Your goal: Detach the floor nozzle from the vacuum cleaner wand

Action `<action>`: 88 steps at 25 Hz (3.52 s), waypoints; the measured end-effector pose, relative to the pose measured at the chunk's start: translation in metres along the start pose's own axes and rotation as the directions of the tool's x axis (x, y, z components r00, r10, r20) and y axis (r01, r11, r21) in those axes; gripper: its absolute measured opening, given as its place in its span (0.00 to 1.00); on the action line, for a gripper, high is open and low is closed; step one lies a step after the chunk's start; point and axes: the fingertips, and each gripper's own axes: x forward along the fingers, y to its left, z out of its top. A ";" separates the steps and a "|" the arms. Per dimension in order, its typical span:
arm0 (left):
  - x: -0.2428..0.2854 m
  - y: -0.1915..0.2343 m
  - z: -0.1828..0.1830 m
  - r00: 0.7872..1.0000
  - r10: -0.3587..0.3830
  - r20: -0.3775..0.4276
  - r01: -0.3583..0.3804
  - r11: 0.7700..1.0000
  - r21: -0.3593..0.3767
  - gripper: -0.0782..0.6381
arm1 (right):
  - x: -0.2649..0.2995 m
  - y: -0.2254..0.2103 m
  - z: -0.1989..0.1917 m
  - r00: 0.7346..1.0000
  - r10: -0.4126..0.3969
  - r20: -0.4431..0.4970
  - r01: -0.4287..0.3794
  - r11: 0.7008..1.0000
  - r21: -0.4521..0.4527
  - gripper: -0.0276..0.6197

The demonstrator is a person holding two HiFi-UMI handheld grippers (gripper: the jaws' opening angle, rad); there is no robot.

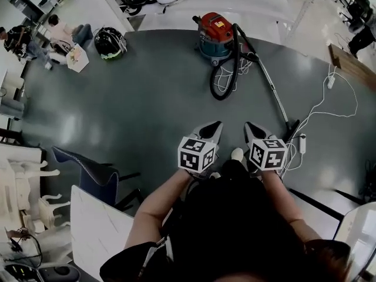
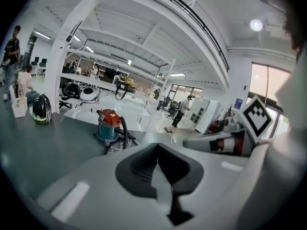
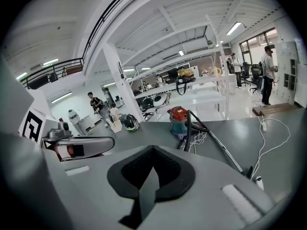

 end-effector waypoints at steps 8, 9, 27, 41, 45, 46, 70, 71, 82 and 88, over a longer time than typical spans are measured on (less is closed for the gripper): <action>0.072 -0.003 0.044 1.000 -0.023 -0.004 0.023 0.999 -0.023 0.12 | 0.027 -0.058 0.045 1.000 -0.002 -0.018 0.002 1.000 0.005 0.04; 0.080 -0.006 0.050 0.999 -0.040 0.000 0.040 0.998 -0.041 0.12 | 0.030 -0.065 0.050 1.000 -0.002 -0.021 0.003 1.000 0.009 0.04; 0.236 -0.024 0.126 0.990 -0.138 0.008 0.137 0.976 -0.168 0.12 | 0.083 -0.199 0.118 1.000 -0.007 -0.031 0.008 0.999 0.047 0.04; 0.354 0.025 0.167 0.985 -0.157 -0.066 0.142 0.971 -0.190 0.12 | 0.149 -0.282 0.174 0.996 -0.091 -0.008 0.091 0.985 0.145 0.04; 0.390 0.045 0.185 0.978 -0.183 -0.102 0.160 0.967 -0.199 0.12 | 0.181 -0.301 0.202 0.994 -0.112 -0.019 0.114 0.980 0.166 0.04; 0.399 0.051 0.189 0.976 -0.186 -0.110 0.161 0.966 -0.202 0.12 | 0.189 -0.304 0.208 0.993 -0.116 -0.022 0.118 0.979 0.168 0.04; 0.524 0.120 0.256 0.966 -0.199 -0.167 0.170 0.970 -0.176 0.12 | 0.288 -0.388 0.288 0.981 -0.185 -0.065 0.194 0.963 0.185 0.04; 0.530 0.120 0.258 0.965 -0.198 -0.171 0.168 0.970 -0.175 0.12 | 0.290 -0.394 0.290 0.981 -0.183 -0.068 0.193 0.963 0.190 0.04; 0.623 0.118 0.276 0.964 -0.131 -0.231 0.093 0.981 -0.167 0.12 | 0.334 -0.482 0.318 0.985 -0.129 -0.118 0.153 0.963 0.222 0.04; 0.687 0.102 0.298 0.961 -0.119 -0.251 0.082 0.985 -0.154 0.12 | 0.357 -0.536 0.337 0.984 -0.103 -0.147 0.134 0.966 0.222 0.04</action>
